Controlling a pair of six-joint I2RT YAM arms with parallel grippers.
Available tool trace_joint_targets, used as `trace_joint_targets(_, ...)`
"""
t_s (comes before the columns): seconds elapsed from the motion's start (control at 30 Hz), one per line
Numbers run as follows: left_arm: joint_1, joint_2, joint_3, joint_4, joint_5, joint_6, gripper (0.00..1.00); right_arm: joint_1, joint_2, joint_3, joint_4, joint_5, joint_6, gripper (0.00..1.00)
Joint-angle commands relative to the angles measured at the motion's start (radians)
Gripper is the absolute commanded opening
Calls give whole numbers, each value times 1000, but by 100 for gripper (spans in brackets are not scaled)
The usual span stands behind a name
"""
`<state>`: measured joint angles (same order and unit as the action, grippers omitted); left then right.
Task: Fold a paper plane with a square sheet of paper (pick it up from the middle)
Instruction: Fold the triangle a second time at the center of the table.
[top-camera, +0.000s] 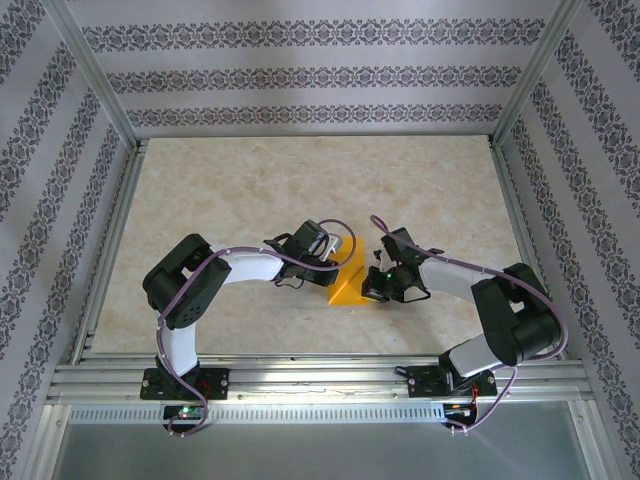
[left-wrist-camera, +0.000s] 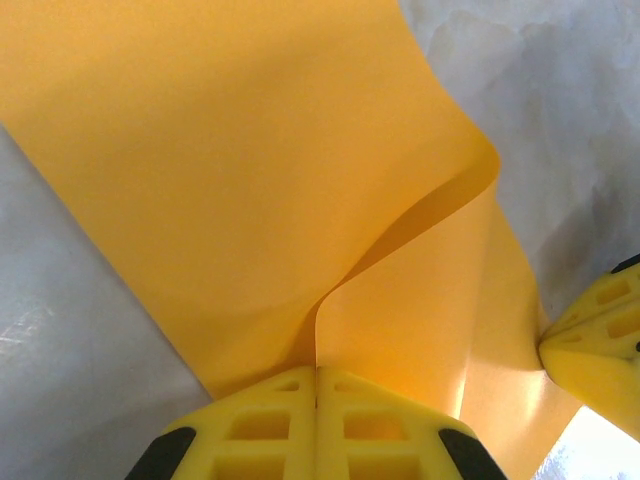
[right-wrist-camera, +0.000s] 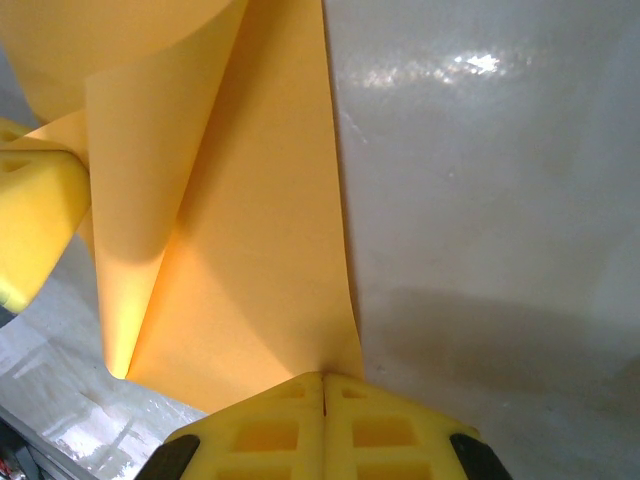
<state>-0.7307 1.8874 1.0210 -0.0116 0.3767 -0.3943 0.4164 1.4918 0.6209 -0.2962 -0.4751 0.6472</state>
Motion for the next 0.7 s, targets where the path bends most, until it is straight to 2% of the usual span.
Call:
trace_joint_targets(0.0, 12, -2, -12, -11, -19, -14, 0, -1, 36, -10, -58, 58, -6, 2)
trace_joint_targets(0.13, 13, -7, -24, -4, -28, -15, 0, 0, 28, -7, -58, 57, -3, 3)
trace_joint_targets(0.27, 13, -15, -48, 11, -28, -29, 0, -2, -16, -1, -38, 40, 23, 8)
trace_joint_targets(0.4, 12, -15, -56, 16, -22, -44, 0, -5, -88, -6, 42, -25, 76, 12)
trace_joint_targets(0.5, 13, -17, -66, 38, -11, -61, 0, 0, -98, -11, 143, -104, 141, 12)
trace_joint_targets(0.67, 13, -15, -76, 50, -7, -73, 0, 16, -44, -16, 305, -158, 237, 5)
